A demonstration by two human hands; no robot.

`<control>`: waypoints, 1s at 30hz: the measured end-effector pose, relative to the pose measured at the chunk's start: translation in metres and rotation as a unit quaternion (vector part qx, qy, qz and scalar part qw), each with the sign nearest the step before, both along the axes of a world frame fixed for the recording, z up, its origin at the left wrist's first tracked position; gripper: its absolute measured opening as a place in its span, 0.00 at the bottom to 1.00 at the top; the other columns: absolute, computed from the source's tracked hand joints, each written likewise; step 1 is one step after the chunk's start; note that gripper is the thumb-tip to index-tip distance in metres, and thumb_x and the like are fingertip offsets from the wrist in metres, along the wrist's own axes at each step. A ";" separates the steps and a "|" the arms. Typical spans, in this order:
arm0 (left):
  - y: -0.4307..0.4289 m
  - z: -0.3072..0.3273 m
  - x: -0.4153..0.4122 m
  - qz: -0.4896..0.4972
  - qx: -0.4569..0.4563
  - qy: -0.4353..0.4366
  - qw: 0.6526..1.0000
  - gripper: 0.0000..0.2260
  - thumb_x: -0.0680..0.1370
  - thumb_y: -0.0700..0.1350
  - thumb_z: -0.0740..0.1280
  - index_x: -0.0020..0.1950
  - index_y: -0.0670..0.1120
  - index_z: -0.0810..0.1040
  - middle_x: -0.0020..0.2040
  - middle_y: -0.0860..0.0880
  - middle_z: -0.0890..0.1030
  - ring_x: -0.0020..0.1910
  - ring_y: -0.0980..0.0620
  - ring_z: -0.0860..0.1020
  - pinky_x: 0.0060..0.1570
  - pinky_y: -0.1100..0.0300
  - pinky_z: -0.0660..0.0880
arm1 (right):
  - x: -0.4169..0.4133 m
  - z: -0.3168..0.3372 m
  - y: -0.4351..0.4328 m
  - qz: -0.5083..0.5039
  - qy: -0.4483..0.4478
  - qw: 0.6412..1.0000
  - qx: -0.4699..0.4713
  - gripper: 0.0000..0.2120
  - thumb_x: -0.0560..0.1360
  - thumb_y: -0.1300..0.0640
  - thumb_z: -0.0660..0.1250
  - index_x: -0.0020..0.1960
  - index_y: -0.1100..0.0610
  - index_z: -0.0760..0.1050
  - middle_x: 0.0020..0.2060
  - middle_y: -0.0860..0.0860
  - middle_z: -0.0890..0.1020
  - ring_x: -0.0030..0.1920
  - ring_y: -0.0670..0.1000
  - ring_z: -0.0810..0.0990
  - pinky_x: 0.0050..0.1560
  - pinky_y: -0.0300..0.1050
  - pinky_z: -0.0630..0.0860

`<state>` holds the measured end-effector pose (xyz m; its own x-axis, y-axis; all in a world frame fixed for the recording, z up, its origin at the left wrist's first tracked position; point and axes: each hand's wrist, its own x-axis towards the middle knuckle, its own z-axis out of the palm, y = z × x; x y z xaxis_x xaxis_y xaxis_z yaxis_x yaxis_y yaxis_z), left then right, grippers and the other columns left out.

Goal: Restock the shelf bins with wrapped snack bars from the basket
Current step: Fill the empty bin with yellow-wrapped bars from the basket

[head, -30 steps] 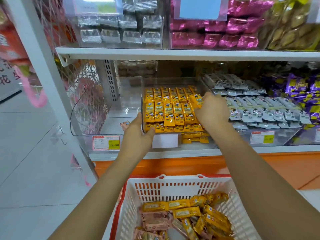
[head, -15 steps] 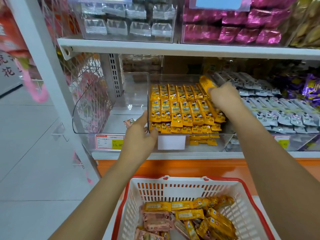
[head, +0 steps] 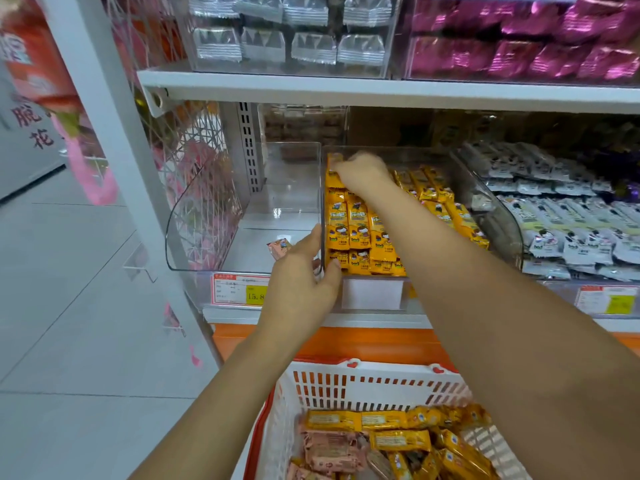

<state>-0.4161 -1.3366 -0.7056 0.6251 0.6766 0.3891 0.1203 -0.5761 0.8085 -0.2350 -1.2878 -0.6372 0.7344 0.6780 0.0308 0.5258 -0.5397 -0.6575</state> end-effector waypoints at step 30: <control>-0.062 -0.124 -0.150 -0.149 0.004 0.682 0.716 0.18 0.83 0.49 0.54 0.67 0.39 0.67 0.63 0.43 0.74 0.60 0.46 0.74 0.53 0.59 0.70 | -0.163 -0.303 -0.231 0.303 0.149 0.828 -0.448 0.21 0.74 0.35 0.63 0.40 0.54 0.73 0.42 0.55 0.78 0.52 0.54 0.76 0.35 0.46 0.64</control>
